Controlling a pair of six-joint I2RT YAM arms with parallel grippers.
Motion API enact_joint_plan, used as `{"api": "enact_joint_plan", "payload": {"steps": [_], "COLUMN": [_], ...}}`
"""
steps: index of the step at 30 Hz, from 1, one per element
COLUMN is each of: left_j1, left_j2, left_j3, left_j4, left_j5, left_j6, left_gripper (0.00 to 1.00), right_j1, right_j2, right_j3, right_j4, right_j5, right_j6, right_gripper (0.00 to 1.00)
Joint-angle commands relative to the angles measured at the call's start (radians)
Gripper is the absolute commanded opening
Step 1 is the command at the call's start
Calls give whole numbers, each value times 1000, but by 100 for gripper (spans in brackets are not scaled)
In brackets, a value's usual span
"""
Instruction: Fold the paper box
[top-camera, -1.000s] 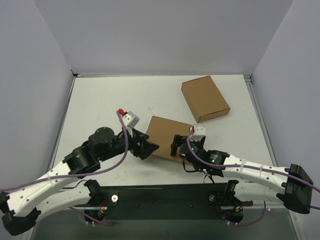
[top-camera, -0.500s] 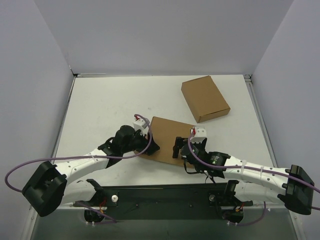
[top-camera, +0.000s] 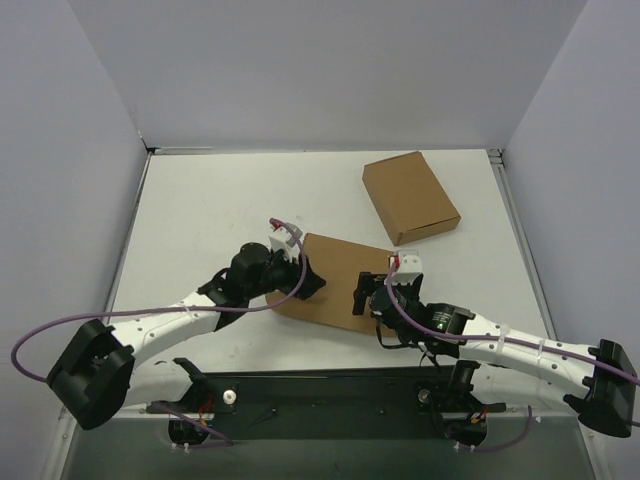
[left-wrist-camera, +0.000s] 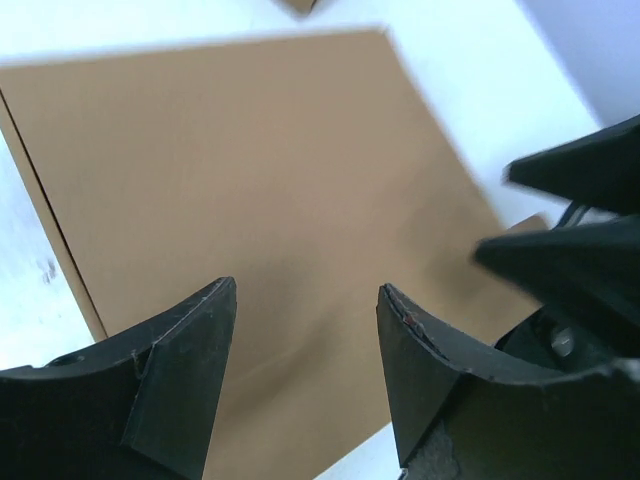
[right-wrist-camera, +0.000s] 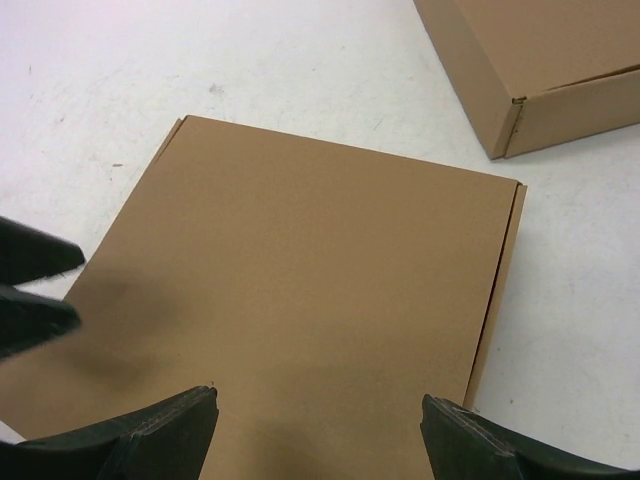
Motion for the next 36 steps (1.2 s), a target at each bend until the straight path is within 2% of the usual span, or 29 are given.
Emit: {"api": "enact_joint_plan", "payload": {"steps": [1, 7, 14, 17, 21, 25, 27, 30, 35, 36], "left_j1": [2, -1, 2, 4, 8, 8, 8, 8, 10, 10], "left_j2": [90, 121, -23, -82, -77, -19, -10, -19, -69, -94], "left_j3": [-114, -136, 19, 53, 50, 18, 4, 4, 42, 53], "left_j4": [113, 135, -75, -130, -150, -125, -114, -121, -221, -285], "left_j5": [25, 30, -12, -45, -65, -73, -72, -70, -82, -82], "left_j6": [-39, -36, 18, 42, 61, 52, 42, 42, 77, 87], "left_gripper": [68, 68, 68, 71, 72, 72, 72, 72, 72, 73], "right_j1": [-2, -10, -27, -27, -48, -79, -114, -171, -214, -213], "right_j2": [15, 13, -46, -46, -49, -46, -35, -8, -10, -26], "right_j3": [-58, -130, -12, 37, 2, -76, -133, -181, -191, -188], "right_j4": [-49, -52, -110, -163, -150, -18, 46, 132, 63, 53], "right_j5": [-9, -32, -21, 9, -17, -95, -196, -276, -291, -308], "right_j6": [78, 126, -4, -70, -63, -64, -77, -81, -41, -52], "right_gripper": [84, 84, 84, 84, 71, 61, 56, 52, 51, 52]}}
